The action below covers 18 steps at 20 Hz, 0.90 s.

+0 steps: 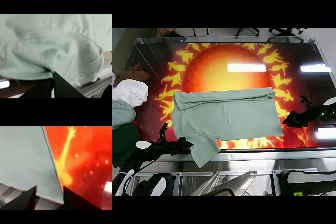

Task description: Fold the shirts.

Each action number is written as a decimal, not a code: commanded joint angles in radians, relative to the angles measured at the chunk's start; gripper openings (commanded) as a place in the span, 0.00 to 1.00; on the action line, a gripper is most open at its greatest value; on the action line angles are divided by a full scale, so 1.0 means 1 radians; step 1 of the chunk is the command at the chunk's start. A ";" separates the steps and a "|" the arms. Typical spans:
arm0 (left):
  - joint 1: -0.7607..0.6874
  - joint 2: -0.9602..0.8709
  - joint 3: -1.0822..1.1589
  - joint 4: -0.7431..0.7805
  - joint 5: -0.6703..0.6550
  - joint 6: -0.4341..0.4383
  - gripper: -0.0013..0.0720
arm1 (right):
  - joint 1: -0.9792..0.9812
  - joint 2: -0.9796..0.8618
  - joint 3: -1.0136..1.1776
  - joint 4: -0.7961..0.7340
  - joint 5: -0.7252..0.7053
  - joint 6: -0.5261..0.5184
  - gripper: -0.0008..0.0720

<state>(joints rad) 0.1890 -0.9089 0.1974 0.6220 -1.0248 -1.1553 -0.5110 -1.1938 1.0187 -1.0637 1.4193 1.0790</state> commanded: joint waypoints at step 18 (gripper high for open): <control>0.003 0.152 0.309 0.296 -0.342 -0.161 0.03 | -0.021 0.152 -0.181 -0.166 0.008 0.224 0.04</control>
<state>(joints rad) 0.1898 -0.8425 0.4747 0.7933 -1.2972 -1.2308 -0.5163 -1.1065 0.8383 -1.1152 1.3983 1.1721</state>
